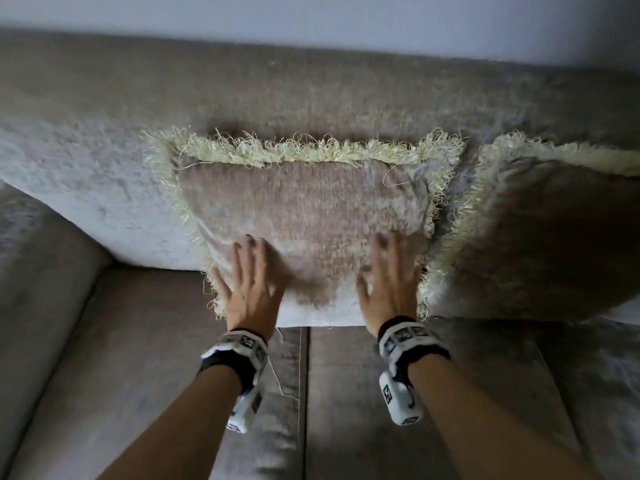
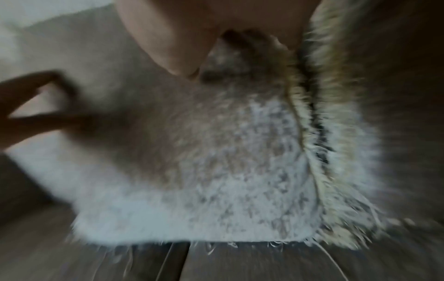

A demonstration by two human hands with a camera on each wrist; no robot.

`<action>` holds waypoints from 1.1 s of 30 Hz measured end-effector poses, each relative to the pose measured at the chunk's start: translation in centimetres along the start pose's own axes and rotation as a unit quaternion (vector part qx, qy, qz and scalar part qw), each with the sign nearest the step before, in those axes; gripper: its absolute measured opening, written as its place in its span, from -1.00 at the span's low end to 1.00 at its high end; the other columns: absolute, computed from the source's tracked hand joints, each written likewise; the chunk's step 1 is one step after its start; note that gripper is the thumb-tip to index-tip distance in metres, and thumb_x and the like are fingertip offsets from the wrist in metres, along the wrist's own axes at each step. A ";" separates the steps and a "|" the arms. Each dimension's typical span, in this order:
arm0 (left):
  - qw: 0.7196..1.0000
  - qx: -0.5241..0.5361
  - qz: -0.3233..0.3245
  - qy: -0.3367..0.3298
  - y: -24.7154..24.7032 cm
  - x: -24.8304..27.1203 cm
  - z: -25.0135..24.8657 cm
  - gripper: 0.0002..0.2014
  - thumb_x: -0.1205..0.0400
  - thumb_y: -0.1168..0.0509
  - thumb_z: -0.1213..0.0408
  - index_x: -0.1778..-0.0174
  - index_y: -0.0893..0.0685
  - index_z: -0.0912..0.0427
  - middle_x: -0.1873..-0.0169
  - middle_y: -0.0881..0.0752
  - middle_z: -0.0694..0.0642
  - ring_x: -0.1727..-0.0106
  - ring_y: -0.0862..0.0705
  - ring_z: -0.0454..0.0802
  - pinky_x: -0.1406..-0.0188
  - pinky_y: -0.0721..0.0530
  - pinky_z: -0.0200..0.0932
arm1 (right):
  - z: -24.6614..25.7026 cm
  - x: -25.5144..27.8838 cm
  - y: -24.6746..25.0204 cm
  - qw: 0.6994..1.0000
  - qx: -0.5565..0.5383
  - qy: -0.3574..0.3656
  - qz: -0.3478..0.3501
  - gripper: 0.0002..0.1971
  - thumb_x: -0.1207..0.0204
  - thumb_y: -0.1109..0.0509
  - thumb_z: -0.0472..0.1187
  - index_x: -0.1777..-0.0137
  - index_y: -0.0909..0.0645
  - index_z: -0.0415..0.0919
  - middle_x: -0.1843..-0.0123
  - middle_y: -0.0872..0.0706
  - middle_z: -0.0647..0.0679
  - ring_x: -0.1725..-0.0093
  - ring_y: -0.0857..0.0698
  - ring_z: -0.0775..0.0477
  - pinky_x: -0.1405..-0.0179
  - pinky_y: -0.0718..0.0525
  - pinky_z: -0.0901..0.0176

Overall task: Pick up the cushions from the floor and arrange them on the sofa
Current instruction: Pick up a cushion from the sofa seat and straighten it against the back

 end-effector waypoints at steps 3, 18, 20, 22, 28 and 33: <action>0.983 -0.085 0.032 -0.157 -1.5 2.0 -4.9 -0.07 -0.57 -0.28 -0.17 -0.69 0.17 -0.04 -0.70 0.20 0.06 -0.71 0.21 0.11 -0.59 0.10 0.46 | 5.9 1.3 -2.3 0.979 0.055 0.194 0.038 0.01 -0.48 -0.44 -0.13 -0.71 0.25 0.04 -0.73 0.30 0.01 -0.70 0.28 -0.08 -0.64 0.07 -0.37; 0.990 -0.032 0.134 -0.024 -1.2 2.9 2.0 -0.50 -0.66 -0.09 -0.09 -0.53 -0.31 -0.09 -0.53 -0.37 -0.02 -0.47 -0.47 0.05 -0.46 -0.34 0.34 | 0.0 2.2 -1.6 0.996 -0.024 -0.052 0.062 -0.19 -0.48 -0.42 -0.27 -0.61 -0.01 -0.02 -0.55 -0.27 -0.19 -0.27 -0.59 -0.16 -0.15 -0.70 -0.06; 0.981 -0.013 0.146 -0.131 -1.8 3.0 -1.7 -0.48 -0.60 -0.17 -0.08 -0.50 -0.32 -0.10 -0.47 -0.40 -0.01 -0.38 -0.51 0.05 -0.31 -0.53 0.25 | 4.0 2.0 -2.5 0.992 -0.048 0.046 0.109 -0.44 -0.52 -0.39 -0.31 -0.46 -0.24 -0.10 -0.40 -0.43 -0.14 -0.08 -0.63 -0.06 -0.06 -0.69 0.13; 0.973 -0.044 0.160 -0.159 -2.1 2.2 -3.7 -0.47 -0.58 -0.18 -0.09 -0.47 -0.35 -0.05 -0.43 -0.43 0.02 -0.38 -0.49 0.09 -0.28 -0.55 0.22 | 6.9 1.3 -4.3 0.976 0.001 0.137 0.169 -0.49 -0.50 -0.44 -0.30 -0.40 -0.34 -0.14 -0.38 -0.52 -0.12 -0.15 -0.66 -0.14 -0.10 -0.69 -0.02; 0.976 0.009 0.204 -0.070 -1.4 -0.8 -0.2 -0.72 -0.61 -0.23 0.07 -0.24 -0.55 -0.06 -0.38 -0.54 -0.10 -0.39 -0.51 0.01 -0.35 -0.49 0.20 | 3.9 -3.1 -4.6 0.962 -0.013 0.034 0.269 -0.92 -0.60 -0.30 -0.21 0.03 -0.63 -0.13 0.25 -0.71 -0.03 0.25 -0.77 -0.06 0.39 -0.66 0.16; 0.970 -0.009 0.206 0.130 1.1 -2.4 7.8 -0.69 -0.62 -0.26 0.06 -0.26 -0.60 0.03 -0.35 -0.49 0.09 -0.35 -0.53 0.15 -0.32 -0.52 0.24 | -4.6 -3.8 -3.4 0.956 0.070 -0.119 0.259 -0.60 -0.55 -0.25 0.21 0.14 -0.62 -0.15 0.31 -0.67 -0.01 0.29 -0.70 -0.08 0.16 -0.71 0.09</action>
Point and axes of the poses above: each hand's wrist, its own x-axis away from the middle knuckle, its own y-axis out of the back of the hand, z = x × y, the point moved 5 cm from there along -x, towards the middle knuckle
